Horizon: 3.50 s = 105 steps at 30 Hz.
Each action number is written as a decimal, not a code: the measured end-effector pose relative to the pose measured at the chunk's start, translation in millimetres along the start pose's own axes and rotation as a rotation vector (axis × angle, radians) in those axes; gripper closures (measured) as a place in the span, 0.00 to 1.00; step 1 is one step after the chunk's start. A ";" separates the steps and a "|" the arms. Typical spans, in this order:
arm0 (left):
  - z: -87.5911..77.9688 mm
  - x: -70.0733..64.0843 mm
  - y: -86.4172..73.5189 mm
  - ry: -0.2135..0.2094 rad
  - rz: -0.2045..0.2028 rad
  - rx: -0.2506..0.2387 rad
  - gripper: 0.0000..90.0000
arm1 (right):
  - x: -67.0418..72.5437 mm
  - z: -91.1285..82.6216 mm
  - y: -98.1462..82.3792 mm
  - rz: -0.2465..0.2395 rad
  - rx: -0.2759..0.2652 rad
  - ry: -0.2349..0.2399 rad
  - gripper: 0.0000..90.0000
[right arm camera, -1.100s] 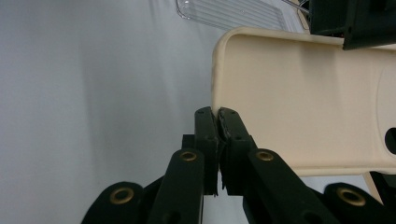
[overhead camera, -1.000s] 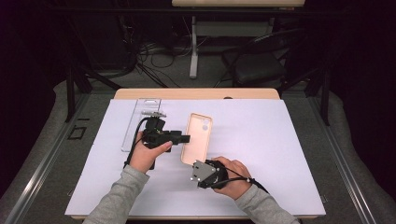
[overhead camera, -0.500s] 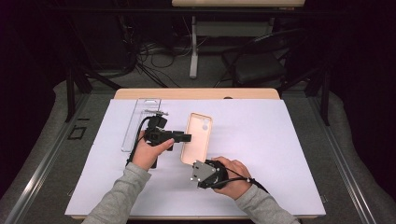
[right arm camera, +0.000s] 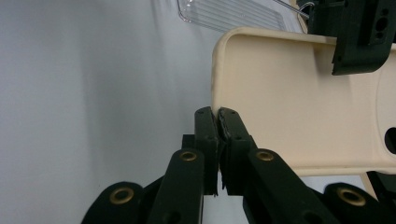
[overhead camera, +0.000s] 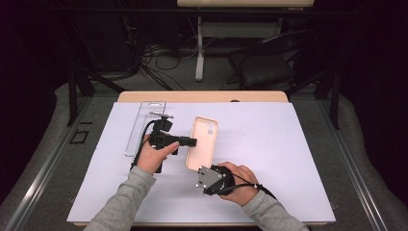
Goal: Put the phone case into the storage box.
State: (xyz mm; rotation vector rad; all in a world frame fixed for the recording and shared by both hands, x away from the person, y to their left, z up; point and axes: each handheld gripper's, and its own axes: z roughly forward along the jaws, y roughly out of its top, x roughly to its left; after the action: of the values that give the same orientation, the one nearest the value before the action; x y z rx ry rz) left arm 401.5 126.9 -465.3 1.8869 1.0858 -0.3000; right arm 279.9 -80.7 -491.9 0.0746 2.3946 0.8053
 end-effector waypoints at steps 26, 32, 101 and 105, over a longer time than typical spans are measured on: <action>-0.7 4.3 1.2 -0.045 -0.080 0.015 0.85 | 3.5 1.6 0.4 -0.007 0.000 0.008 0.97; -1.1 5.4 1.4 -0.047 -0.089 0.017 0.85 | 4.3 1.4 0.4 0.001 -0.004 0.004 0.97; -1.6 10.2 0.4 -0.093 -0.207 0.010 0.89 | 3.4 0.2 -0.3 -0.028 -0.005 -0.003 0.97; -1.4 10.2 0.3 -0.096 -0.212 0.008 0.89 | 4.5 0.5 -0.6 -0.013 -0.010 -0.005 0.97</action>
State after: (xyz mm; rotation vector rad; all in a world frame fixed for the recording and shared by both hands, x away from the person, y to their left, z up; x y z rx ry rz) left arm 407.4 133.8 -470.3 1.7474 1.2219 -0.5107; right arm 276.6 -79.9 -495.0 0.0576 2.3838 0.8101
